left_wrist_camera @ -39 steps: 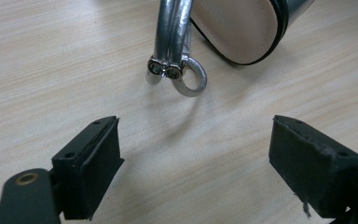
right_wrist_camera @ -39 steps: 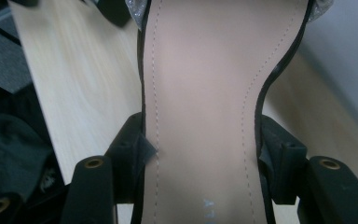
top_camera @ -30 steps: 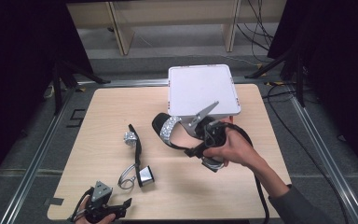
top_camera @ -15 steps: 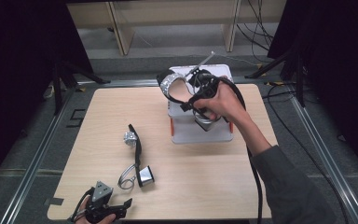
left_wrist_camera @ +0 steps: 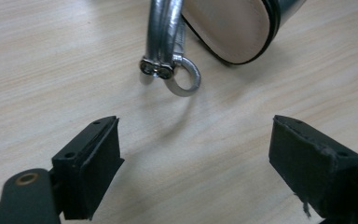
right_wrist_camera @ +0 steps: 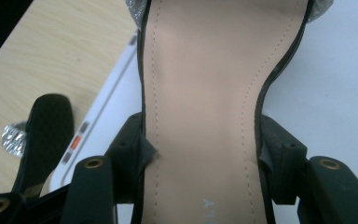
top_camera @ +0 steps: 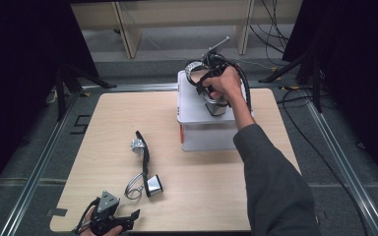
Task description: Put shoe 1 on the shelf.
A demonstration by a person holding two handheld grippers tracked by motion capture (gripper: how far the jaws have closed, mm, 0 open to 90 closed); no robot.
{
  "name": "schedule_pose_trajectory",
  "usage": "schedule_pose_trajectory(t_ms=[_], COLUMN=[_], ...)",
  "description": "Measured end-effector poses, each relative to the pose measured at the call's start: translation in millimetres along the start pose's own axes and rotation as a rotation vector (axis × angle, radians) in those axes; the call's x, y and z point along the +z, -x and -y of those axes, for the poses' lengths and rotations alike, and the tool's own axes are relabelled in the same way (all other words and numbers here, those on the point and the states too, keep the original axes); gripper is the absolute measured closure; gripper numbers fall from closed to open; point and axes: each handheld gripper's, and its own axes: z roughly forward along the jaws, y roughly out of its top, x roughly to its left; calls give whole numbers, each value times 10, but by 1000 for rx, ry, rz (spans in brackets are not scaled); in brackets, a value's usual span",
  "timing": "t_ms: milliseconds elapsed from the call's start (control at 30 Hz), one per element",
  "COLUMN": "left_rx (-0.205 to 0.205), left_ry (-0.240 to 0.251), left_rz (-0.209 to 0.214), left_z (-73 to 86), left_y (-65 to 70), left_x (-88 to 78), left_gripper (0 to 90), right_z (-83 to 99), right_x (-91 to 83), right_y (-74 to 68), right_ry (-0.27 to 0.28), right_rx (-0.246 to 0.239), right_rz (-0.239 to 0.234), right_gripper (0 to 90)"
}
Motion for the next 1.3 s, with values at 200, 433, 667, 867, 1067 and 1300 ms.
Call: schedule_pose_trajectory(t_ms=[200, 433, 667, 867, 1067, 1300], left_rx=[-7, -16, 0, -7, -7, 0], left_ry=[2, 12, 9, 17, 11, 6], left_rz=[3, 9, 9, 7, 6, 0], left_z=[0, -10, -7, -4, -3, -3], left_y=[-12, 11, 7, -1, 4, 7], left_x=[-14, -12, -19, -28, -23, -15], left_gripper=[158, 159, 159, 159, 158, 159], right_z=[-87, -141, -146, -105, -84, 131], right_x=[191, 267, 297, 335, 108, -344], right_y=[118, 102, 55, 52, 166, 279], right_ry=[-36, -55, -33, -17, 110, 209], right_rx=[111, 177, 230, 224, 203, 51], right_rz=[37, 66, 66, 1, -112, -180], right_gripper=[430, 429, 411, 311, 274, 288])
